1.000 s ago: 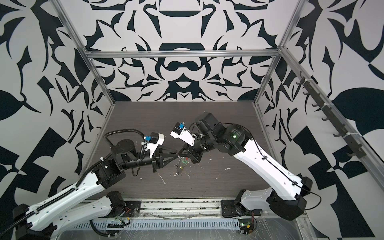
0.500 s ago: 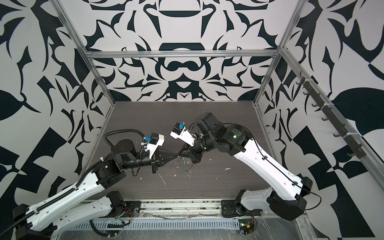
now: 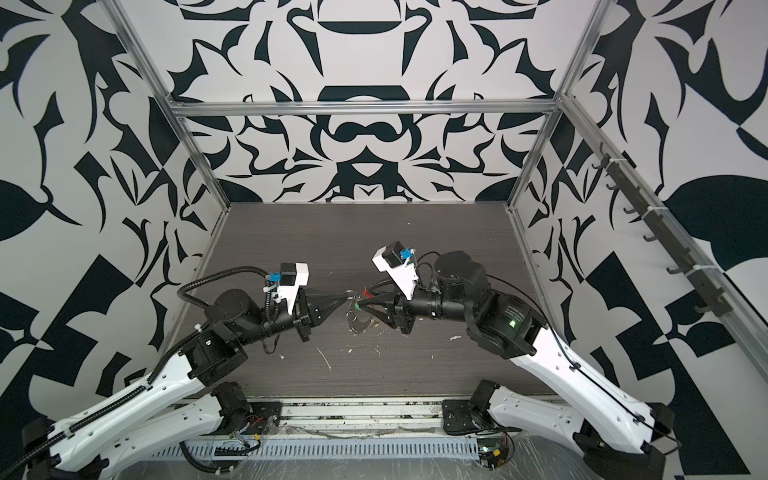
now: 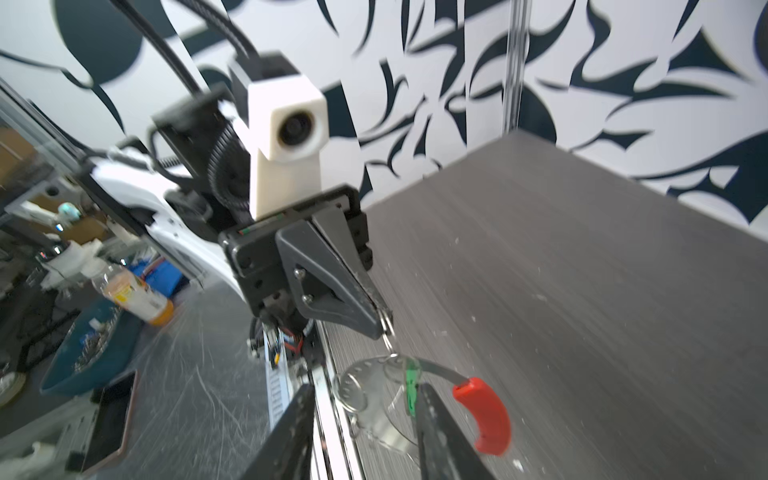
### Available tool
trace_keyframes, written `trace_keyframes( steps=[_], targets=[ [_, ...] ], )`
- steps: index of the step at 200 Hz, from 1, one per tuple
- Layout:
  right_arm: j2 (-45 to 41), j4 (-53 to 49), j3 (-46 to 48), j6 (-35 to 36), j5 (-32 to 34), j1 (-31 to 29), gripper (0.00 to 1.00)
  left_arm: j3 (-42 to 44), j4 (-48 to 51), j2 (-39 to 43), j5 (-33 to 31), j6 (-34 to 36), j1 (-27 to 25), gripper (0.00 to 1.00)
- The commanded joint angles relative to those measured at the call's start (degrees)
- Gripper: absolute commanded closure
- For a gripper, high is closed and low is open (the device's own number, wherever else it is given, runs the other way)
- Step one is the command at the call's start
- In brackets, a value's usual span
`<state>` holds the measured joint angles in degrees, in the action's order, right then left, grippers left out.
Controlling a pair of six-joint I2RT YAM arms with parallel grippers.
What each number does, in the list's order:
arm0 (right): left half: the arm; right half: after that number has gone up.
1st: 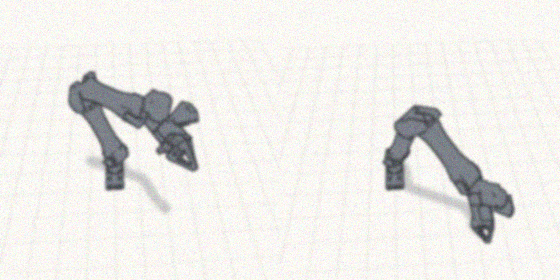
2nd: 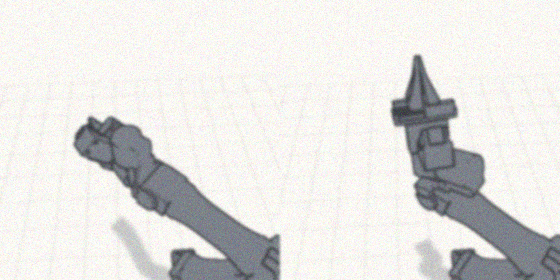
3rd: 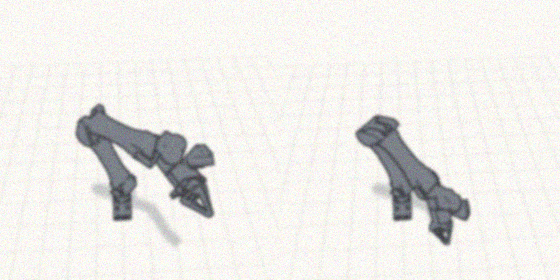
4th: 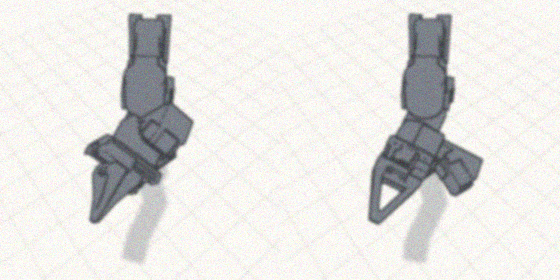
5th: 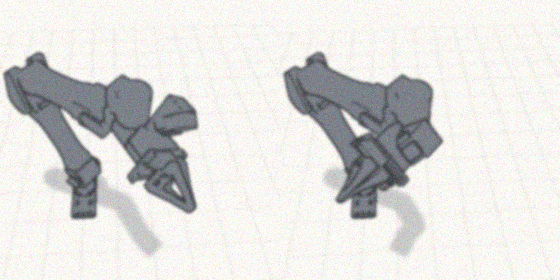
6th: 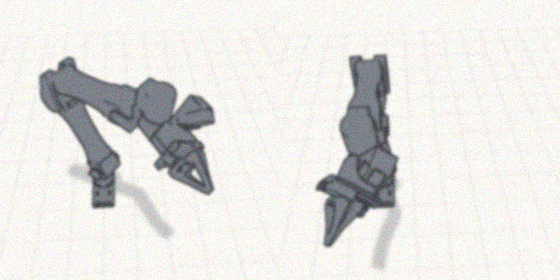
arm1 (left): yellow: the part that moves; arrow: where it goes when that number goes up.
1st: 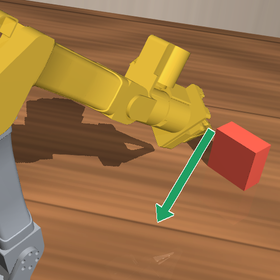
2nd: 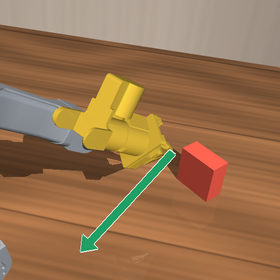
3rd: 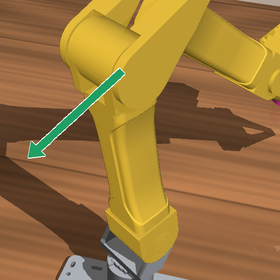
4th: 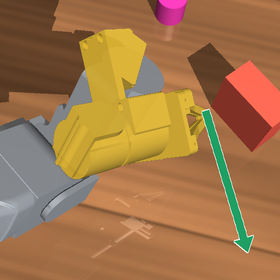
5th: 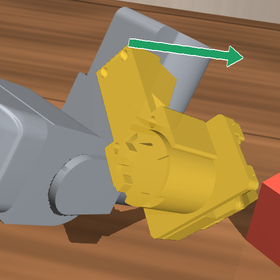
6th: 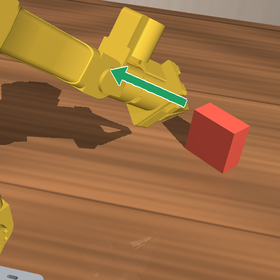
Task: Remove the keys from the keyring
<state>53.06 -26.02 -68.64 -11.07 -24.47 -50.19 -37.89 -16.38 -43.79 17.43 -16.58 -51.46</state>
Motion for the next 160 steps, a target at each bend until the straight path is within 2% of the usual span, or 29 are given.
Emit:
trace_keyframes(
  steps=[1,34,69,134,160],
  targets=[
    [0.1,12.1,2.4,-4.6,-0.8,-0.2,0.6,0.8,-6.7,0.9,-1.6,-1.3,-0.1,1.0],
    [1.3,15.4,5.7,-5.1,-4.4,-0.2,0.58,1.2,-9.3,0.9,-2.0,-2.4,-0.1,1.0],
    [2.4,17.2,6.8,-5.1,-3.8,-0.2,0.6,1.2,-11.6,0.8,-2.4,-3.6,-0.1,1.0],
    [0.5,16.0,7.2,-4.0,-2.7,-0.2,0.53,1.2,-12.1,1.0,-3.7,-4.1,-0.1,1.0],
    [-0.7,19.3,9.3,-5.7,-4.8,-0.3,0.46,1.2,-12.2,1.7,-5.3,-4.2,-0.1,1.0]
  ],
)
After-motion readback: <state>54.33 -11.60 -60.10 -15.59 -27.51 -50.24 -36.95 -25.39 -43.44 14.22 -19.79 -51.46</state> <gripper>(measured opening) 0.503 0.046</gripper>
